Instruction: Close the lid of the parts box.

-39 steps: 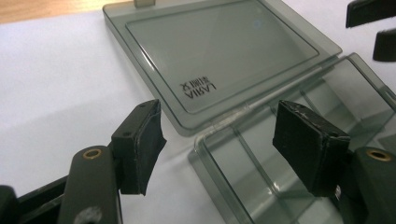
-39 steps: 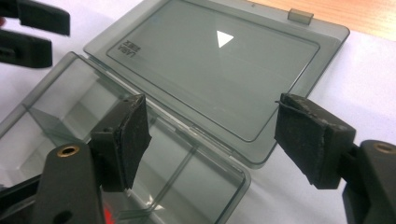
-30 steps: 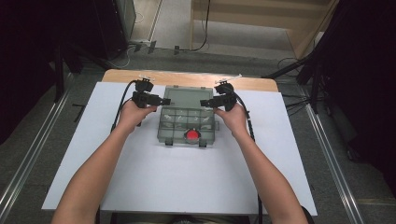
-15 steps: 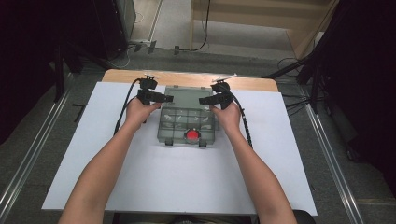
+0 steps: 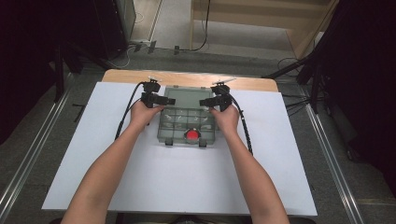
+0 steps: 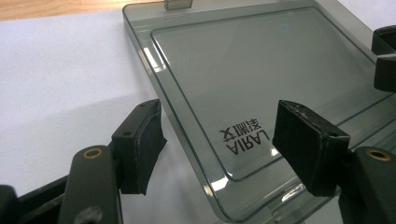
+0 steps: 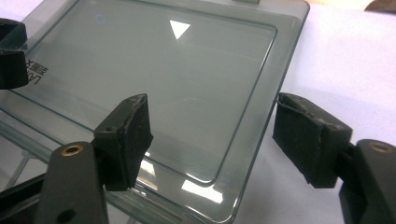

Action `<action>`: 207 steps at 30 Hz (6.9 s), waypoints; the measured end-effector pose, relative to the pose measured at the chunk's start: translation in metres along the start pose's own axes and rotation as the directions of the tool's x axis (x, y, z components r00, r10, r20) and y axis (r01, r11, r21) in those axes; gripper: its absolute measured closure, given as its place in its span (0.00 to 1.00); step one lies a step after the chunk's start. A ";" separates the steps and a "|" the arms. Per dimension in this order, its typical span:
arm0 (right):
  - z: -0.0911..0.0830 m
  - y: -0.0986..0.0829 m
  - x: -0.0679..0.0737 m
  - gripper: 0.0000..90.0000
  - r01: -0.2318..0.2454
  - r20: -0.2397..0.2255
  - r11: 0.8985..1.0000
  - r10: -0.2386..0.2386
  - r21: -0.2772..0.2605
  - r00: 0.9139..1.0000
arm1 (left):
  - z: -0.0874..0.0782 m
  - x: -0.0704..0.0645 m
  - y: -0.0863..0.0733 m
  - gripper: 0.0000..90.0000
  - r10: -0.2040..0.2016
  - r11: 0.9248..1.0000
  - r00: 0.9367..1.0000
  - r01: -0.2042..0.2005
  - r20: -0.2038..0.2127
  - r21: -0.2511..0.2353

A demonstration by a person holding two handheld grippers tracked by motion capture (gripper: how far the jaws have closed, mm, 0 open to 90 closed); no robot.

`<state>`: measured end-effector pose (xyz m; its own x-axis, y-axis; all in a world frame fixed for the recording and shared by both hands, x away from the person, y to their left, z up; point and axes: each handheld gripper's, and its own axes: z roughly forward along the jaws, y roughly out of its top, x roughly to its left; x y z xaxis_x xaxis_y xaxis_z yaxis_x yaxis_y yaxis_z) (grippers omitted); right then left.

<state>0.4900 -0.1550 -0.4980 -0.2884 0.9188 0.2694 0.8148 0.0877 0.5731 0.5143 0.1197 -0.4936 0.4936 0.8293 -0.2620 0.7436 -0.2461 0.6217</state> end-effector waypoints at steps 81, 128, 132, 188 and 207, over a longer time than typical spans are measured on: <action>-0.025 0.001 -0.006 0.44 -0.009 -0.104 0.994 -0.002 -0.108 0.995 | -0.027 -0.003 0.003 0.52 -0.003 0.994 0.997 0.011 0.073 -0.111; -0.056 0.003 0.000 0.49 0.043 -0.152 0.981 -0.073 -0.189 0.986 | -0.054 -0.005 0.000 0.57 0.082 0.983 0.989 -0.059 0.125 -0.177; -0.059 0.002 0.002 0.49 0.058 -0.151 0.981 -0.088 -0.187 0.985 | -0.056 -0.005 0.001 0.52 0.065 0.985 0.987 -0.040 0.147 -0.167; -0.075 -0.024 0.001 0.56 0.106 -0.207 0.962 -0.160 -0.251 0.965 | -0.091 0.002 -0.018 0.39 0.104 0.993 0.979 -0.090 0.178 -0.082; -0.077 -0.026 0.004 0.56 0.134 -0.192 0.960 -0.183 -0.245 0.964 | -0.102 0.011 -0.010 0.99 0.045 0.998 0.995 -0.041 0.084 -0.044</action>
<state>0.4289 -0.1834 -0.4522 -0.5241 0.7957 0.3037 0.6207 0.1128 0.7759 0.4665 0.1824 -0.4271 0.5626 0.7724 -0.2947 0.7019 -0.2579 0.6640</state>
